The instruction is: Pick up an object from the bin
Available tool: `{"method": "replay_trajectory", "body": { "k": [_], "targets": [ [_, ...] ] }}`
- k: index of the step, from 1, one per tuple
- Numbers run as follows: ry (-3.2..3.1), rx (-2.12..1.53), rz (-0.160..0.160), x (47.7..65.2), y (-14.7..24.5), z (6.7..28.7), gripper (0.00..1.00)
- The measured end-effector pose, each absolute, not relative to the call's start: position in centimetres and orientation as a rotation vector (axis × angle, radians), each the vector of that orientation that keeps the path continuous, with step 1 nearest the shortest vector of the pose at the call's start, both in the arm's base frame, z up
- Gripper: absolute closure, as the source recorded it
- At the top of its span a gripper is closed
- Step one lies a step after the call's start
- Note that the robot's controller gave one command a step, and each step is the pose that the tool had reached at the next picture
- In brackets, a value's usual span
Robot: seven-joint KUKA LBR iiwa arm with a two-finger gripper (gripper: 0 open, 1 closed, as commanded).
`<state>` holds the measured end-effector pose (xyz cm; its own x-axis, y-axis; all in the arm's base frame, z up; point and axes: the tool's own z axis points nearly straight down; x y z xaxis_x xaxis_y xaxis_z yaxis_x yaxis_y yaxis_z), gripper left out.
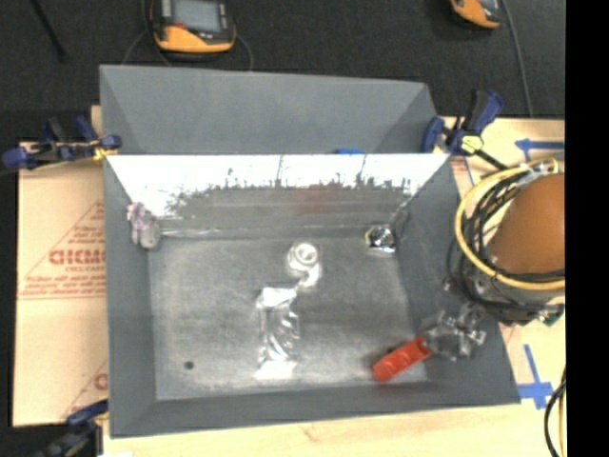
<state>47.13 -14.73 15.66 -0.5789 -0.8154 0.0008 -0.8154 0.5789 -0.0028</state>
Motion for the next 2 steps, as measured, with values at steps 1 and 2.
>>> {"method": "replay_trajectory", "body": {
  "k": [1, 2],
  "targets": [
    [2.784, -1.45, -0.003, 47.2, -14.4, 15.7, 0.0],
    [2.79, -1.427, 0.013, 52.0, -13.2, 7.4, 0.0]
  ]
}}
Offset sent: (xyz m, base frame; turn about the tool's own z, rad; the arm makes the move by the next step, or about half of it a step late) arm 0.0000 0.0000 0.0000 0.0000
